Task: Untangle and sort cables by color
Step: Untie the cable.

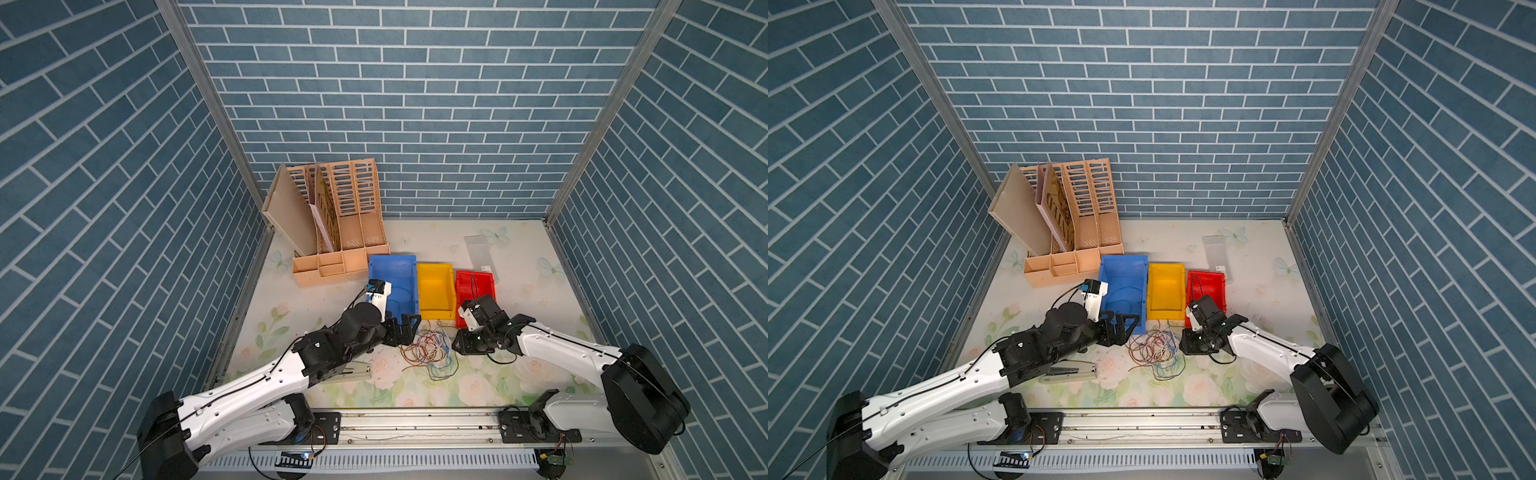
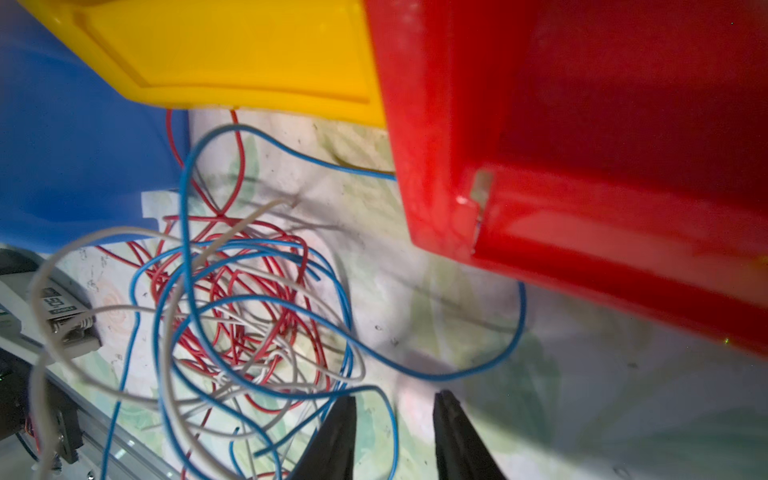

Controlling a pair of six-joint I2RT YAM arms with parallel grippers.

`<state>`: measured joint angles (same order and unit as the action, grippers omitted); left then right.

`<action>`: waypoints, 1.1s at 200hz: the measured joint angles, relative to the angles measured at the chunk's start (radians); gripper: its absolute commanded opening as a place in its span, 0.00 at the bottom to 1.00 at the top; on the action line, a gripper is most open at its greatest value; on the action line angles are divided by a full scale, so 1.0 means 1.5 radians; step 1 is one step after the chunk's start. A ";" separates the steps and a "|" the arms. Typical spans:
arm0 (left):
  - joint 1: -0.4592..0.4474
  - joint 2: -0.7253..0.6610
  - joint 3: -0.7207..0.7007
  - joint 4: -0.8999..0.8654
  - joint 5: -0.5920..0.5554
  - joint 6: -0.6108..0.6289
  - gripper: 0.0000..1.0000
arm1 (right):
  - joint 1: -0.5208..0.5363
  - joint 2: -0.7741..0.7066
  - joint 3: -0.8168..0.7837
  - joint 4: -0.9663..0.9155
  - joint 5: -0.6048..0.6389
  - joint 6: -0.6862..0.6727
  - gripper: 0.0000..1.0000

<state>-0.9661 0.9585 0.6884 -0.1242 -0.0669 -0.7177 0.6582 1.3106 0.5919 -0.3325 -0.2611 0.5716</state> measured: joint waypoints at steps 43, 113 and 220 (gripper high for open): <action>0.000 -0.009 0.000 -0.019 -0.011 0.001 1.00 | 0.002 0.030 0.003 0.028 0.000 -0.002 0.35; 0.000 -0.023 -0.004 -0.030 -0.026 0.001 1.00 | 0.013 0.048 0.015 0.051 0.008 -0.009 0.05; 0.000 -0.022 -0.009 0.026 -0.009 0.054 1.00 | 0.058 -0.135 0.153 -0.172 0.108 -0.002 0.00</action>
<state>-0.9661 0.9249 0.6750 -0.0849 -0.0803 -0.6361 0.7460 1.1088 0.8215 -0.5911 -0.0986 0.5686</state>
